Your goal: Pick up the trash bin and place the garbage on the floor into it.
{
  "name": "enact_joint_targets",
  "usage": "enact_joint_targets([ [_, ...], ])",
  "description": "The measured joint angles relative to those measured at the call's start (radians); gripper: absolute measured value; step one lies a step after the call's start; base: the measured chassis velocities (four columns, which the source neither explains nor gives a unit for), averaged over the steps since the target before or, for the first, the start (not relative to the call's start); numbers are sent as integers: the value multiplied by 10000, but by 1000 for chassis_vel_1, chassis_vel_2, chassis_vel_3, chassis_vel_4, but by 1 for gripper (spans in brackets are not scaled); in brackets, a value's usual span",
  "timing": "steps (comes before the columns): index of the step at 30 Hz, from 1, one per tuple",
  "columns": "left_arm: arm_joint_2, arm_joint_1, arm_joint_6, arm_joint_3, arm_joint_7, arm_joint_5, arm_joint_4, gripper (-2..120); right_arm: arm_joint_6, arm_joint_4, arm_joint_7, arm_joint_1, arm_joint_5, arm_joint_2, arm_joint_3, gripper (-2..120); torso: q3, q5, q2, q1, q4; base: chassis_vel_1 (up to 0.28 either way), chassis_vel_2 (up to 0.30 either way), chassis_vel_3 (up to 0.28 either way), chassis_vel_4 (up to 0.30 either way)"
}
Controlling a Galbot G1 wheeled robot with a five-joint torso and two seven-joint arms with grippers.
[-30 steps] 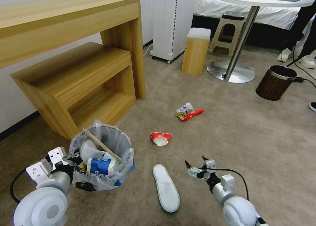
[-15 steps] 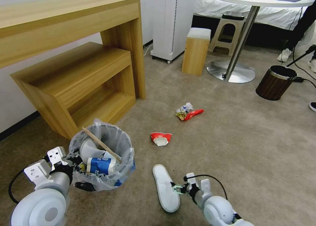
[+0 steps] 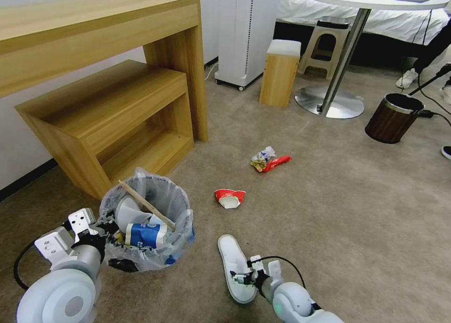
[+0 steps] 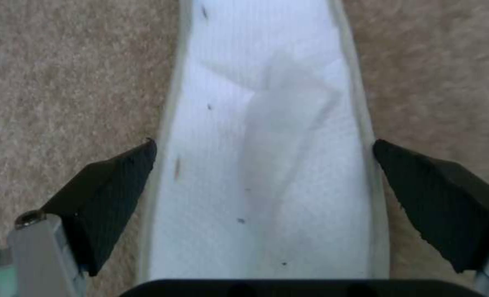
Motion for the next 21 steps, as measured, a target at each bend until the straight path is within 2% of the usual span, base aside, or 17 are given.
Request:
enact_joint_targets([
  [5, -1, -53, 0, 60, 17, 0, 48, 1, 166, -365, 173, 96, 41, 363, -7, 100, 0, -3, 0, 0, -1, 0, 0, 0, 0],
  [11, -2, -69, 0, 78, 47, 6, 80, 1, 232, -392, 113, 67, 4, 455, 31, 99, 0, 0, 0, 0, -1, 0, 0, 0, 0],
  [15, 0, -57, -3, 81, 71, 15, 79, 1, 278, -379, 92, 20, -50, 439, 82, 90, 0, -1, 0, 0, -2, 0, 0, 0, 0],
  [19, -5, -48, -26, 88, 102, 34, 87, 1, 320, -201, 38, -89, -111, 309, 194, 71, 0, 2, 0, 0, 0, 0, 0, 0, 0],
  [21, -9, -45, -28, 93, 110, 37, 94, 1, 337, -145, 28, -116, -112, 274, 228, 68, 0, 2, 0, 0, 0, 0, 0, 0, 0],
])
